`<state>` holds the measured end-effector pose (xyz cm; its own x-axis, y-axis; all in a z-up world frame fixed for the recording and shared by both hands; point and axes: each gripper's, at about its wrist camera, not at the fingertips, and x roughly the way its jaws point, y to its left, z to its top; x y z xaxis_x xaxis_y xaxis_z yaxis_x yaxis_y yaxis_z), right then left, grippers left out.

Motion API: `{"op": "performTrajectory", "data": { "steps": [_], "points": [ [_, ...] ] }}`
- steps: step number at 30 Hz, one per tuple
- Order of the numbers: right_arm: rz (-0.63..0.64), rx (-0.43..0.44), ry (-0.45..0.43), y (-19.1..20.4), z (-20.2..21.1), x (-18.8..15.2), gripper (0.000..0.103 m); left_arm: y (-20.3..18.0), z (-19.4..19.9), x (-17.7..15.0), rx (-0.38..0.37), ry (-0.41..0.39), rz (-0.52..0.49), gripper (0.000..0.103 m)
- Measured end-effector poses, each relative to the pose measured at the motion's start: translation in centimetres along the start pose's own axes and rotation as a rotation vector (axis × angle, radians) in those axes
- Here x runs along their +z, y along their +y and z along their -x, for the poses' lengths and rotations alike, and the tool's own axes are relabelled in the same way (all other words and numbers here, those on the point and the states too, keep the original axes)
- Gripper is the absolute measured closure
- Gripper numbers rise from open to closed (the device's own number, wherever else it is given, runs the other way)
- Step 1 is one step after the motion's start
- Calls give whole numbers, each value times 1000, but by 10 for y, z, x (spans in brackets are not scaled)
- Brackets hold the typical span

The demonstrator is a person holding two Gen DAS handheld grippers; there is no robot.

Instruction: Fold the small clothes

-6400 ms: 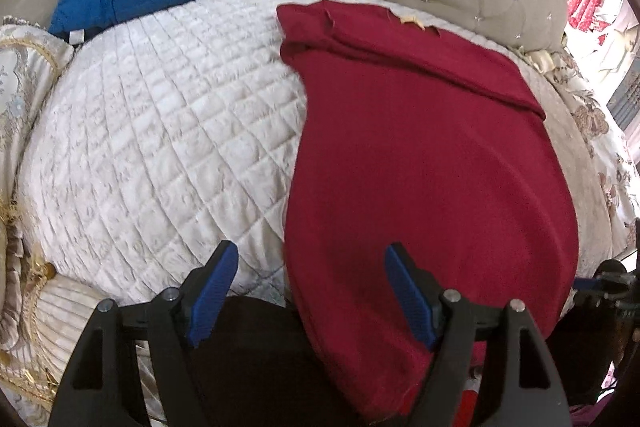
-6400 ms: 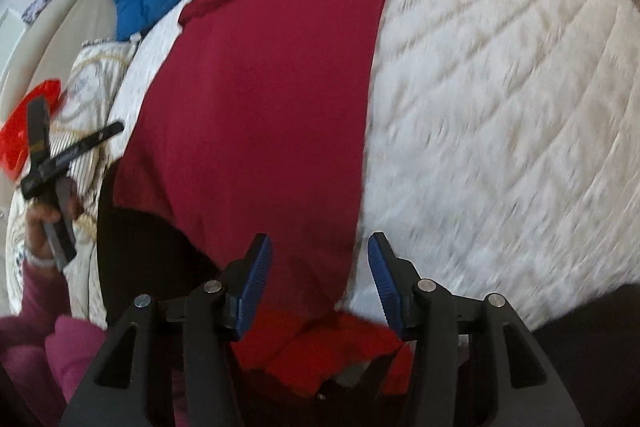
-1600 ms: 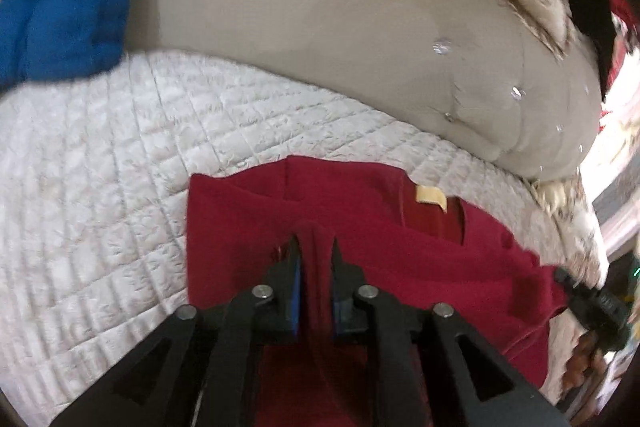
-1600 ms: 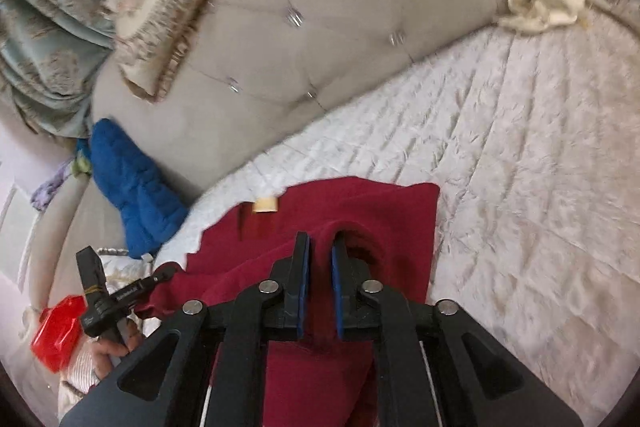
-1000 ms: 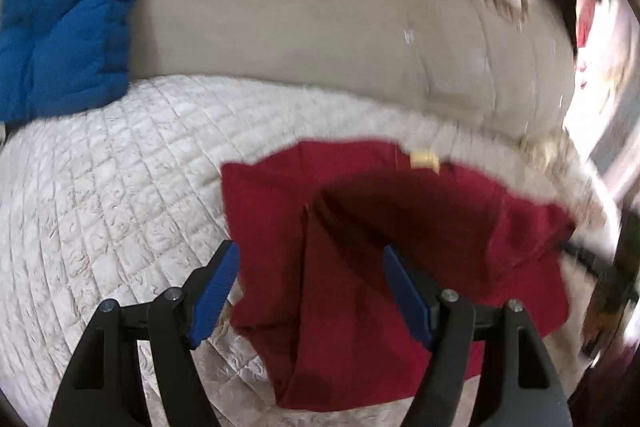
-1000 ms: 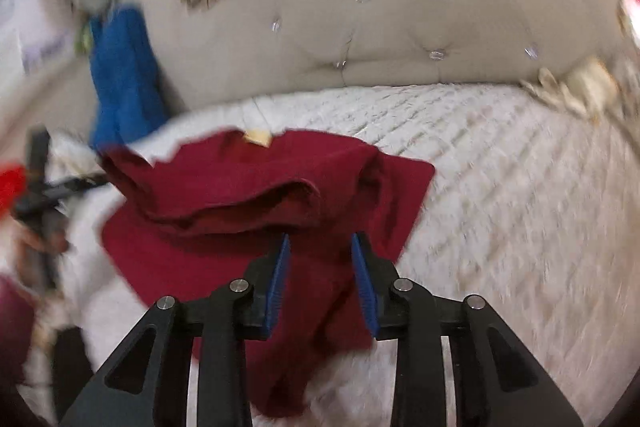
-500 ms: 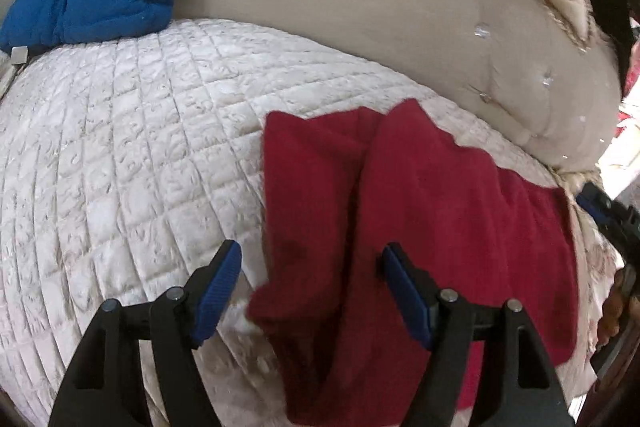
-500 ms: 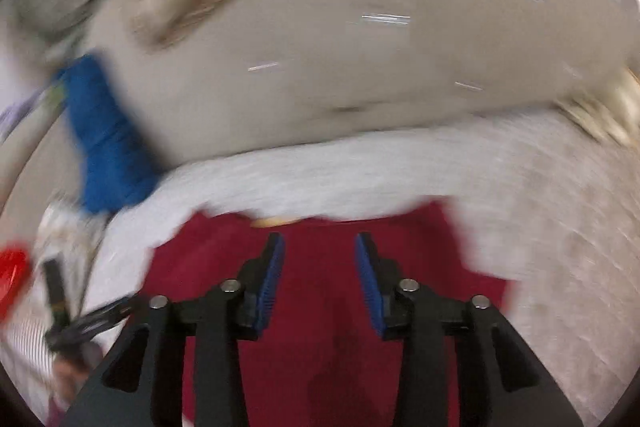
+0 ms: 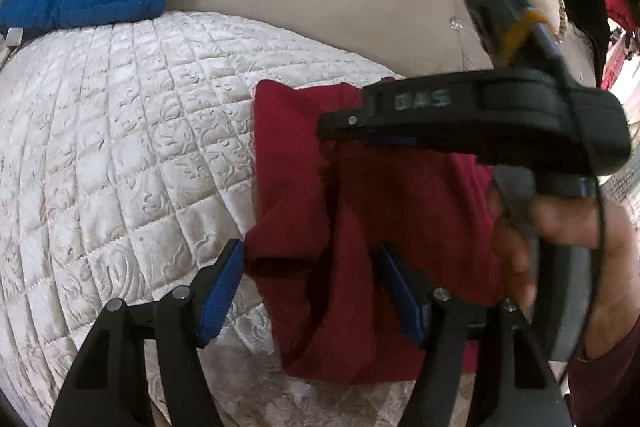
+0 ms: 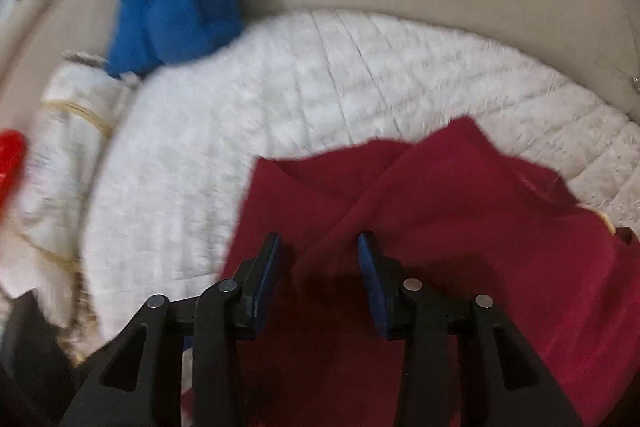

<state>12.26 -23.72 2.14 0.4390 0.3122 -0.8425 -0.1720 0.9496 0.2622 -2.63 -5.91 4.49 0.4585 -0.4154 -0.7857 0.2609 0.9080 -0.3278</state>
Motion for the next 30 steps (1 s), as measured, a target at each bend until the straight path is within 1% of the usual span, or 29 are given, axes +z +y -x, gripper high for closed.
{"op": "performTrajectory", "data": {
  "steps": [1, 2, 3, 5, 7, 8, 10, 12, 13, 15, 16, 17, 18, 19, 20, 21, 23, 24, 25, 26, 27, 28, 29, 30],
  "points": [
    [10, -29, -19, 2, 0, 0, 103, 2, 2, -1, -11, -1, 6, 32],
    [20, -65, -37, 3, 3, 0, 103, 4, 4, -2, -21, -1, 15, 32],
    [22, -56, -50, 5, 7, 0, 103, 7, 8, -4, -36, 0, 29, 34],
    [26, 2, -104, 9, 24, -3, 103, 10, 15, -5, -49, -12, 42, 35],
    [51, 50, -162, 21, 42, -7, 103, 7, 24, -5, -42, -43, 39, 35],
    [63, 67, -169, 27, 43, -8, 103, 5, 27, -5, -40, -55, 34, 35],
    [82, 74, -144, 38, 31, -4, 103, 1, 27, -5, -22, -66, 19, 35],
    [78, 24, -88, 38, 6, -3, 103, -2, 21, -6, 10, -45, 0, 35],
    [63, 18, -74, 34, 0, -3, 103, -1, 19, -6, 13, -41, -2, 35],
    [24, 58, -88, 23, 9, -11, 103, -2, 19, -6, 15, -45, 1, 35],
    [12, 93, -126, 15, 27, -20, 103, -2, 20, -5, 15, -55, 4, 35],
    [3, 99, -166, 6, 46, -29, 102, -1, 21, -3, 16, -70, 6, 35],
    [-7, 86, -205, -4, 62, -38, 100, -2, 23, -2, 18, -86, 8, 35],
    [-21, 49, -240, -16, 78, -45, 100, -2, 24, -1, 22, -96, 10, 34],
    [-49, -30, -277, -38, 98, -55, 100, -2, 24, -1, 23, -98, 10, 33],
    [-68, -81, -300, -54, 109, -61, 100, -3, 21, -1, 30, -92, 7, 33],
    [-141, -197, -336, -103, 133, -75, 100, -5, 14, -1, 70, -75, -14, 33],
    [-191, -253, -334, -129, 139, -80, 100, -6, 10, -1, 88, -70, -23, 32],
    [-248, -327, -327, -160, 142, -87, 100, -9, 7, -2, 100, -64, -30, 32],
    [-284, -369, -324, -177, 143, -91, 100, -9, 5, -2, 107, -60, -30, 29],
    [-343, -417, -317, -202, 142, -97, 100, -10, 3, -2, 116, -59, -27, 25],
    [-383, -421, -306, -219, 139, -100, 103, -8, 0, -2, 126, -59, -24, 24],
    [-429, -373, -284, -238, 133, -104, 103, -7, -3, -1, 135, -57, -22, 22],
    [-457, -332, -280, -247, 129, -106, 103, -7, -4, -1, 145, -57, -24, 21]
  ]
}}
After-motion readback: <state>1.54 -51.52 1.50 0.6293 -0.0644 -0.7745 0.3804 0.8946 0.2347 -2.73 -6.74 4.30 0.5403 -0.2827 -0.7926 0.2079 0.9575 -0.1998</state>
